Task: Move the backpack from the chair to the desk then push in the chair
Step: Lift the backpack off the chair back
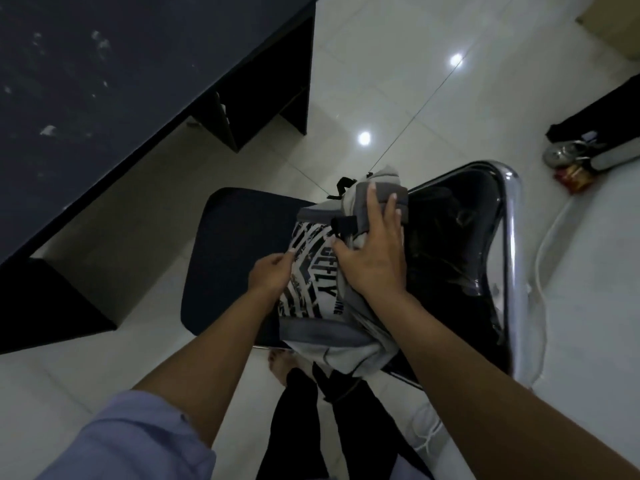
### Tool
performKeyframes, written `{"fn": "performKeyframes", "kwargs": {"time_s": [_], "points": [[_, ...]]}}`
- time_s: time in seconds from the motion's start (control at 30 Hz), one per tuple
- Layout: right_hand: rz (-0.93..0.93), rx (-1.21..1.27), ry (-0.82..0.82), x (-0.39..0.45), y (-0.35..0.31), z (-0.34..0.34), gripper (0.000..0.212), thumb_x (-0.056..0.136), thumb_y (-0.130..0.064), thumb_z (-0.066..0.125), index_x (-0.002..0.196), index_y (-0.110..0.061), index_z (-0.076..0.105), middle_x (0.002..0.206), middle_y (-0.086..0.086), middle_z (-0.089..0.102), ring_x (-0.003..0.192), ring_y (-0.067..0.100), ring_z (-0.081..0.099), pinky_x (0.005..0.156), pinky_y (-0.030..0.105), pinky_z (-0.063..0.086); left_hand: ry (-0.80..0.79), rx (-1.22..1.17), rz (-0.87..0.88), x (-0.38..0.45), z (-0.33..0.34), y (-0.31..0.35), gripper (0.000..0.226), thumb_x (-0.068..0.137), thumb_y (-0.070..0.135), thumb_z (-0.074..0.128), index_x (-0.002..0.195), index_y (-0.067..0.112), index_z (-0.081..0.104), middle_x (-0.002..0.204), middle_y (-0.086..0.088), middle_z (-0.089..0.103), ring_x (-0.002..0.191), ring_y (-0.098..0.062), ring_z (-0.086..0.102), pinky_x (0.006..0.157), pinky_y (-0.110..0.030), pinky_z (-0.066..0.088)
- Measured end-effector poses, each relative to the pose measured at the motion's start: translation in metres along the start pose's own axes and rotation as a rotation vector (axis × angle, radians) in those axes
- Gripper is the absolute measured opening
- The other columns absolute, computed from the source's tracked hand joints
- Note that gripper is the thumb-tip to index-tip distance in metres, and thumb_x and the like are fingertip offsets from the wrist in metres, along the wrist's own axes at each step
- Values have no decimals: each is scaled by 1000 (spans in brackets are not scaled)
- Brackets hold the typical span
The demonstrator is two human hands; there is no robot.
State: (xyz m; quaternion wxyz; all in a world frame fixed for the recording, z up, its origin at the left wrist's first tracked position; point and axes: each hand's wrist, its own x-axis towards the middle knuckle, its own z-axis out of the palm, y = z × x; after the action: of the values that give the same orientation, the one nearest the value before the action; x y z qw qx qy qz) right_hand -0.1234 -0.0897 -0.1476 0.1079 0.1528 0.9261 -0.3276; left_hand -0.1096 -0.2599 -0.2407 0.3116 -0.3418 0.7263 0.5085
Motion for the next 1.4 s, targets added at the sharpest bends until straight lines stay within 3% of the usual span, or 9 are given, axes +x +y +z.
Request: {"fn": "performKeyframes", "kwargs": {"time_s": [0.1, 0.27, 0.47, 0.6, 0.8, 0.97, 1.1, 1.27, 1.4], "points": [[-15, -21, 20, 3, 4, 13, 105, 87, -36, 76, 159, -45, -1, 171, -3, -10, 157, 22, -3, 117, 39, 24, -69, 49, -76, 41, 4, -19, 80, 81, 74, 52, 137, 18, 63, 136, -6, 65, 118, -27, 63, 106, -43, 50], [-43, -40, 22, 8, 8, 17, 102, 90, -34, 72, 159, -43, -2, 171, -5, -8, 157, 18, -4, 102, 26, 14, -182, 41, -136, 100, 27, -48, 116, 56, 90, 53, 144, 15, 55, 138, -11, 62, 118, -31, 63, 106, -47, 50], [-84, -59, 27, 8, 9, 21, 98, 93, -27, 69, 160, -40, -2, 171, -2, -5, 157, 19, -4, 102, 27, 14, -159, -58, -188, 113, 33, -42, 104, 63, 84, 60, 140, 13, 57, 133, -13, 64, 114, -32, 64, 103, -48, 52], [-88, -43, 25, 4, 8, 14, 92, 97, -17, 61, 160, -40, -1, 171, 4, 1, 157, 21, -1, 107, 28, 14, -253, -184, -203, 104, 40, -45, 67, 85, 63, 68, 132, 15, 64, 124, -12, 69, 103, -28, 68, 88, -37, 57], [-73, -33, 42, 1, 1, 8, 90, 97, -5, 56, 158, -46, 3, 169, 8, 16, 155, 28, 16, 122, 47, 30, -134, -104, -16, 91, 48, -53, 43, 98, 51, 57, 120, 17, 73, 118, -6, 73, 105, -23, 68, 98, -36, 55], [-65, -65, 135, -6, 0, -3, 94, 94, -4, 53, 150, -59, 1, 137, 16, 61, 111, 37, 66, 93, 50, 57, 32, 33, 148, 77, 44, -48, 43, 103, 43, 48, 100, 12, 76, 94, -2, 72, 90, -22, 65, 74, -30, 47], [-101, -77, 165, -17, -11, -17, 90, 94, -1, 51, 154, -52, 9, 132, 17, 63, 104, 35, 67, 89, 49, 58, 151, 145, 268, 50, 40, -32, 50, 104, 40, 45, 73, 3, 60, 65, -2, 60, 67, -24, 58, 61, -33, 42], [-152, -23, 198, -23, -19, -41, 90, 91, 2, 50, 158, -44, 13, 126, 21, 65, 86, 30, 66, 74, 41, 58, 288, 241, 526, 8, 11, 22, 40, 105, 39, 44, 75, 16, 57, 74, -5, 65, 69, -26, 59, 63, -34, 41], [-174, 221, 231, -23, -22, -71, 86, 90, 7, 51, 159, -37, 23, 75, 5, 62, 54, 6, 49, 56, 17, 44, 411, 328, 706, -19, -37, 67, 47, 104, 44, 43, 68, 15, 51, 64, -5, 57, 62, -29, 54, 57, -35, 34]]}}
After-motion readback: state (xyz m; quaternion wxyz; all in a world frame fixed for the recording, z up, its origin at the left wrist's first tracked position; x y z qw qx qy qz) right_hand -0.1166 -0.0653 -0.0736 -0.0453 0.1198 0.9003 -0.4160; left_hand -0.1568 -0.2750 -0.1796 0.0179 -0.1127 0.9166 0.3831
